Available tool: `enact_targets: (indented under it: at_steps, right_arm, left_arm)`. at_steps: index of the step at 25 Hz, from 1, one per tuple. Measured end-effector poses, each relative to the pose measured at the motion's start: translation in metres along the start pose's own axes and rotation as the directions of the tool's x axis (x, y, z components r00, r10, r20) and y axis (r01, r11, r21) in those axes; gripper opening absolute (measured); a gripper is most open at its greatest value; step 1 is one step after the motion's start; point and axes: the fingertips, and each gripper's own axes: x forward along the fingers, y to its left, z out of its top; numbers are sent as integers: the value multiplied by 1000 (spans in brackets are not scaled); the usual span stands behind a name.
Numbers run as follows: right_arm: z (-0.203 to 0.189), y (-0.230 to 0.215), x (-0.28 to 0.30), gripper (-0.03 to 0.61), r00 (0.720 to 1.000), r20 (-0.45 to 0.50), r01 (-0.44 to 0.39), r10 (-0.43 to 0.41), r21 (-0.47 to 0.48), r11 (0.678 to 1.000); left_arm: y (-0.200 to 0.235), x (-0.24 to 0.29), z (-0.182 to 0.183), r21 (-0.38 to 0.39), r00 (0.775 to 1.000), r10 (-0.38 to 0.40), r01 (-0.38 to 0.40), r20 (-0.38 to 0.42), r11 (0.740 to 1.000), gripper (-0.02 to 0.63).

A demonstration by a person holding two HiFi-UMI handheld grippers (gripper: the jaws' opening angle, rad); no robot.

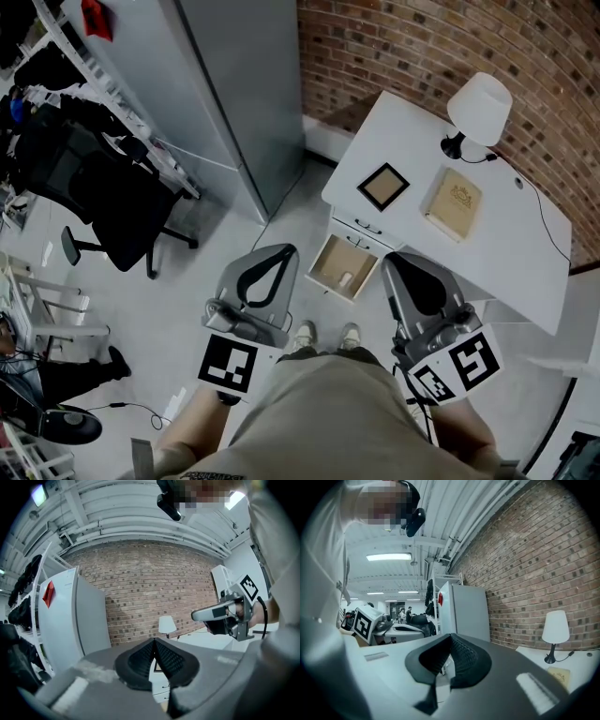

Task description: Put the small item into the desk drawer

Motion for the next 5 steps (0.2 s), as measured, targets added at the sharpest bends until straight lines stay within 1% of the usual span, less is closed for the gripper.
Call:
enact_targets:
  at_steps: [5]
  right_arm:
    - [1,-3,5,3,1000,-9,4,-4,-1,1000]
  left_arm:
    - [7,3,5,12,1000,-4,4,-3,1000,3]
